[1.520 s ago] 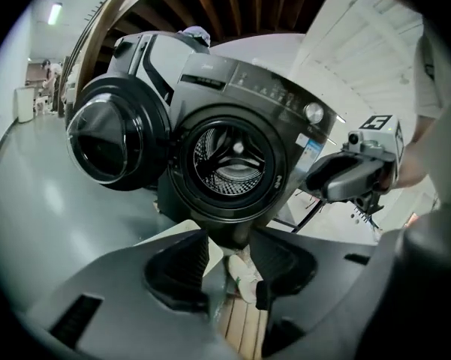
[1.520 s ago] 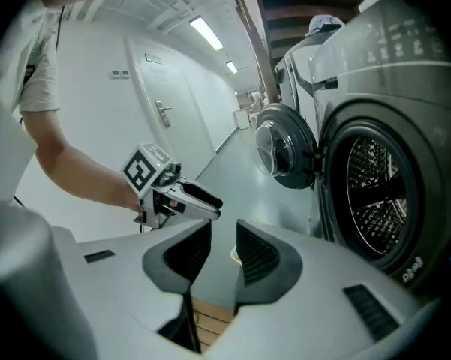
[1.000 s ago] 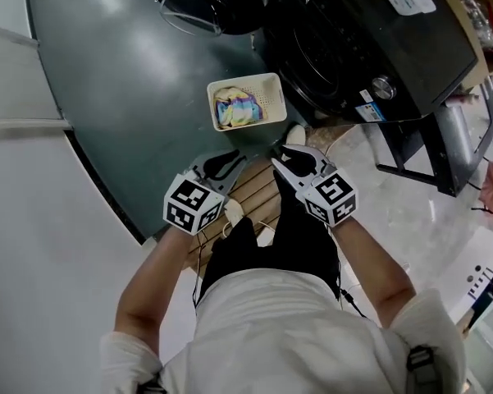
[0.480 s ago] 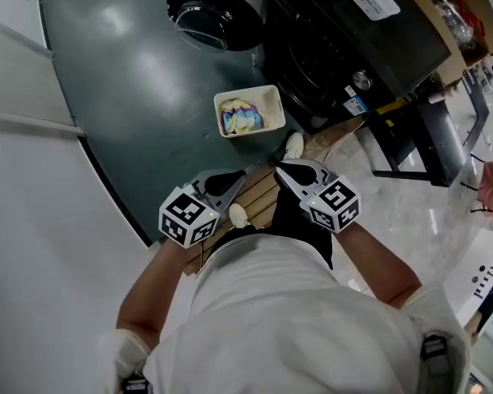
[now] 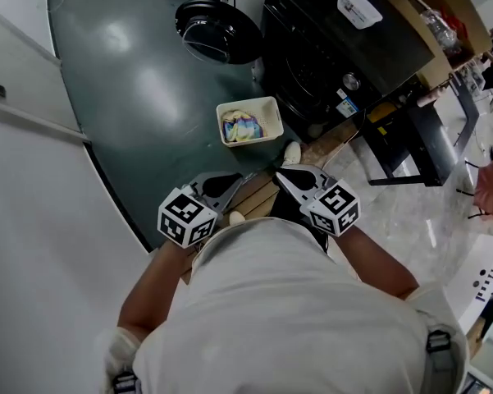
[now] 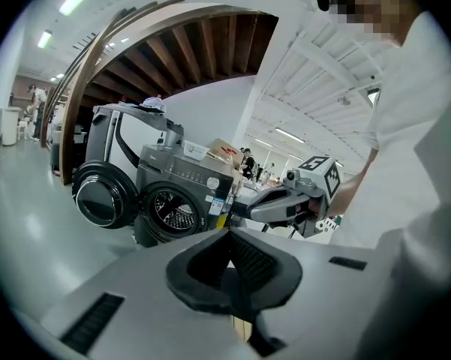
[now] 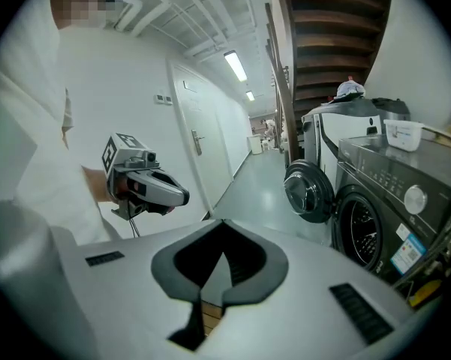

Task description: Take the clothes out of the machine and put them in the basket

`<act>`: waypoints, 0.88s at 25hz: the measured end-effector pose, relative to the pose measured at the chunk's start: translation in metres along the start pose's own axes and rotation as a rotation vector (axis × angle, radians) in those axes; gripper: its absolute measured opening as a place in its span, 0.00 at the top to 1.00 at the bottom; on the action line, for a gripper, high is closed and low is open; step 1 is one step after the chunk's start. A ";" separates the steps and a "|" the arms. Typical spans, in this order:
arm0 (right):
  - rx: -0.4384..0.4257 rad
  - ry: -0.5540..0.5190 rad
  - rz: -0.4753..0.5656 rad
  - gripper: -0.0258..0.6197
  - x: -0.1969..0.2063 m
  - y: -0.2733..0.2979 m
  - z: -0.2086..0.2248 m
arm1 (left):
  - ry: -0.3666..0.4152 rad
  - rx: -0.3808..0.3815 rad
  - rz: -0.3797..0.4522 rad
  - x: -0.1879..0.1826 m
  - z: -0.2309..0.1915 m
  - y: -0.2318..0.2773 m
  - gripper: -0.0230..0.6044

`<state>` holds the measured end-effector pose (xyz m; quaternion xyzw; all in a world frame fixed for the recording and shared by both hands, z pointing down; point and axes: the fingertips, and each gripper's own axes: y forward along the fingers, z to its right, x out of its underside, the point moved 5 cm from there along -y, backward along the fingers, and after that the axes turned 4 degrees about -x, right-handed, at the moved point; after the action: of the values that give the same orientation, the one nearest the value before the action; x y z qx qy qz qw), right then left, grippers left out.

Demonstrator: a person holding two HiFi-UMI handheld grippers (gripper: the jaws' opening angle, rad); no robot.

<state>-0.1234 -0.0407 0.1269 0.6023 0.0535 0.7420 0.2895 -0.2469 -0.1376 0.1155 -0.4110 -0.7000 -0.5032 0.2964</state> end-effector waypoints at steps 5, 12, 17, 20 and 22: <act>-0.003 -0.026 0.010 0.95 -0.005 -0.004 -0.013 | -0.006 -0.010 0.011 0.003 0.004 -0.010 0.97; 0.004 -0.039 0.000 0.95 0.002 -0.010 -0.023 | 0.000 -0.025 0.021 0.010 0.007 -0.015 0.97; 0.003 -0.051 0.006 0.95 0.003 -0.012 -0.030 | 0.003 -0.030 0.018 0.015 0.007 -0.021 0.97; 0.005 -0.051 0.009 0.95 0.007 -0.013 -0.031 | -0.001 -0.045 0.024 0.018 0.005 -0.023 0.97; 0.007 -0.051 0.009 0.95 0.008 -0.014 -0.033 | -0.005 -0.054 0.023 0.020 0.003 -0.025 0.97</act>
<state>-0.1493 -0.0164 0.1186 0.6223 0.0457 0.7275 0.2853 -0.2779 -0.1329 0.1195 -0.4282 -0.6821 -0.5174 0.2893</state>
